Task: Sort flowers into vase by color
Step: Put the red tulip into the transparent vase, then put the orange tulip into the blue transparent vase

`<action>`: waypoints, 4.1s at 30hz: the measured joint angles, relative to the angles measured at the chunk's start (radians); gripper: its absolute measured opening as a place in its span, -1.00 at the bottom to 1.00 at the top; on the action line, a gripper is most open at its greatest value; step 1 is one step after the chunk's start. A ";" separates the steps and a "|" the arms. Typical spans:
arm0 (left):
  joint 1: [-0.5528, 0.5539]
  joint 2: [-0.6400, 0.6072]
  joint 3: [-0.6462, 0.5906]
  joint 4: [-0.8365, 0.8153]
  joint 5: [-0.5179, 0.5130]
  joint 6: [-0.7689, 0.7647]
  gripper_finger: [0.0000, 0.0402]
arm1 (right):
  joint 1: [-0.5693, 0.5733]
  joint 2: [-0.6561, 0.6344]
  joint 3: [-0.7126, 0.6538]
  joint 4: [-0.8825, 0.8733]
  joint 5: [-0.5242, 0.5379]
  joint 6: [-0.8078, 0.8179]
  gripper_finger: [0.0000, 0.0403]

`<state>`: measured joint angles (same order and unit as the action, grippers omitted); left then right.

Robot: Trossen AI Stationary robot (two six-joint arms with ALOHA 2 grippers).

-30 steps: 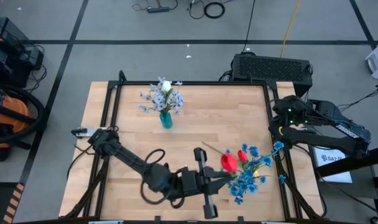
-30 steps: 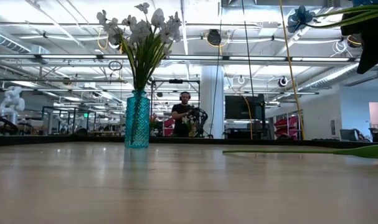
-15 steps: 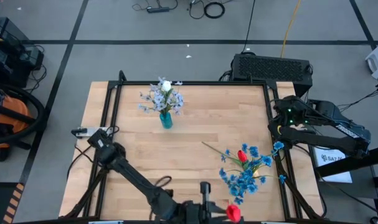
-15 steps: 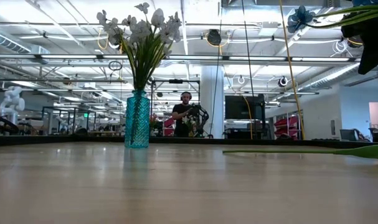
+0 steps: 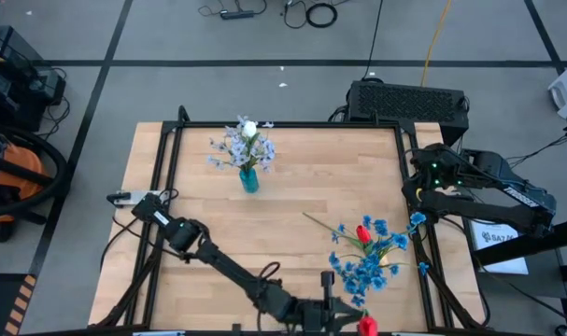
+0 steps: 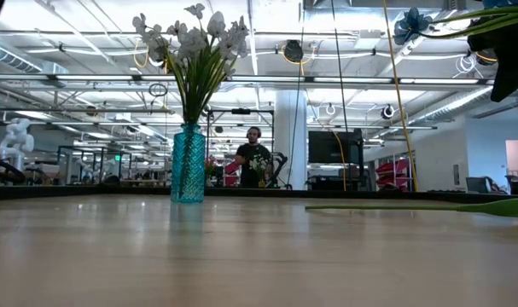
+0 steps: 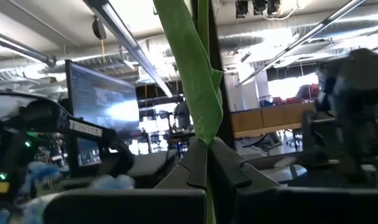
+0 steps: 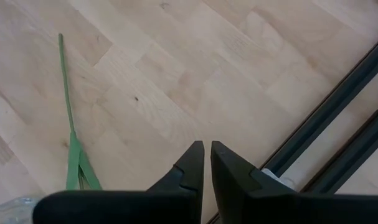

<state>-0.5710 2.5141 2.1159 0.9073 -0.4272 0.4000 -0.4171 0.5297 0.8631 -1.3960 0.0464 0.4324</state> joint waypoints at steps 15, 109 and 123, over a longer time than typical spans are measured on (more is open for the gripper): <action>0.149 -0.002 0.001 -0.070 0.161 -0.075 -1.00 | 0.000 0.000 0.000 0.000 0.001 -0.104 -0.89; 0.176 -0.265 0.002 -1.033 0.071 -0.657 -0.32 | 0.000 0.000 0.000 0.072 -0.035 -0.240 -0.89; 0.177 -0.476 0.002 -1.567 0.083 -0.617 -0.32 | 0.000 0.000 0.000 0.154 0.005 -0.003 -0.89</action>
<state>-0.3941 2.0379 2.1178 -0.6600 -0.3443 -0.2173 -0.4171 0.5301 0.8631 -1.2419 0.0509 0.4291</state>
